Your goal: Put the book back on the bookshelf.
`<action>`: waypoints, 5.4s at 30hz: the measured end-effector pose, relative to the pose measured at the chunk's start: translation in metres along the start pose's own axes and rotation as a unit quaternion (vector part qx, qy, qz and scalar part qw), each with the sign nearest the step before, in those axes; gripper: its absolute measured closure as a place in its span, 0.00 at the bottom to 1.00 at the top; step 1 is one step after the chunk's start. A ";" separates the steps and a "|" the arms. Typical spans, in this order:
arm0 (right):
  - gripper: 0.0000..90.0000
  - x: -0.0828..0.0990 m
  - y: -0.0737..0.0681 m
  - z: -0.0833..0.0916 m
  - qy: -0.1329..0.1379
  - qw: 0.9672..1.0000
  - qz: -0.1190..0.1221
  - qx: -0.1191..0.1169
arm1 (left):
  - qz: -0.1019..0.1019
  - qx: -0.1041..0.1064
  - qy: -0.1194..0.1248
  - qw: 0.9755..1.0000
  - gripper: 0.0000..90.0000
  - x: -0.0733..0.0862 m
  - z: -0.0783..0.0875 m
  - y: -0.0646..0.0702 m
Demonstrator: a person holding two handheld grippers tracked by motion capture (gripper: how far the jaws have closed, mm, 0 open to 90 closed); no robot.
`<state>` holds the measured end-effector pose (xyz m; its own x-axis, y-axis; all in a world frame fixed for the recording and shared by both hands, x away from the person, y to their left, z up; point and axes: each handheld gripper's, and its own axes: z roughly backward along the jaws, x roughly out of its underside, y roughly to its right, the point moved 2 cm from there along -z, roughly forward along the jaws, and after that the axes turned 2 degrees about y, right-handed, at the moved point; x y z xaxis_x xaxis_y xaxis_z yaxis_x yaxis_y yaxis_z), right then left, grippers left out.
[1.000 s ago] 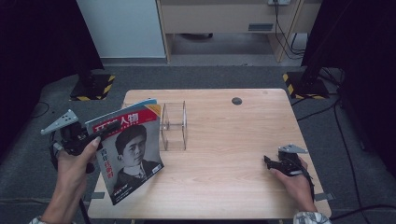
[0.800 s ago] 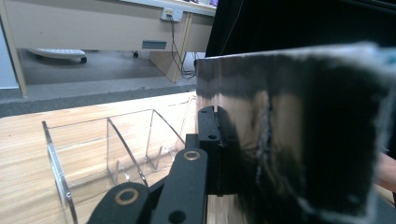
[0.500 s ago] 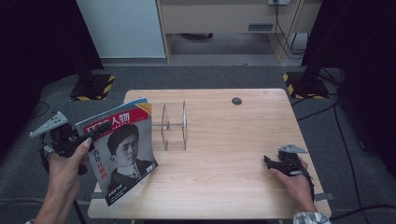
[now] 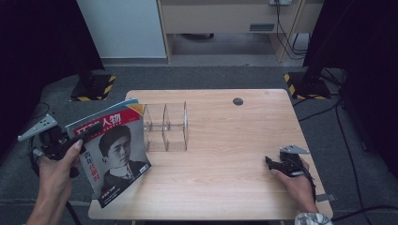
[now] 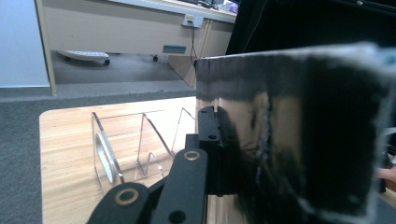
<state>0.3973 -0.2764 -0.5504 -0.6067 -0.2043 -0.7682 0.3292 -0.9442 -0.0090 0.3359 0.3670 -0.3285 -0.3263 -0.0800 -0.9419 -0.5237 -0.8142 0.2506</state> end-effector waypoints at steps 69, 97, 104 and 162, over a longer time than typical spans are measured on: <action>0.35 0.000 0.000 0.000 0.000 1.000 0.000 -0.001 | -0.027 -0.108 0.064 0.992 0.96 -0.029 -0.074 -0.051; 0.35 0.000 -0.001 0.000 0.001 1.000 0.001 -0.002 | -0.040 -0.111 0.087 0.989 0.96 -0.025 -0.082 -0.050; 0.35 0.000 -0.001 0.000 0.002 1.000 0.003 -0.002 | -0.034 -0.102 0.096 0.990 0.96 -0.021 -0.084 -0.052; 0.35 0.001 -0.002 0.001 0.001 1.000 0.003 -0.004 | -0.053 -0.086 0.126 0.987 0.96 0.015 -0.087 -0.055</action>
<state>0.3958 -0.2749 -0.5505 -0.6030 -0.2098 -0.7697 0.3388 -0.9408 -0.0089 0.4283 0.3609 -0.3757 -0.0591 -0.1124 -0.9919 -0.3962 -0.9094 0.1267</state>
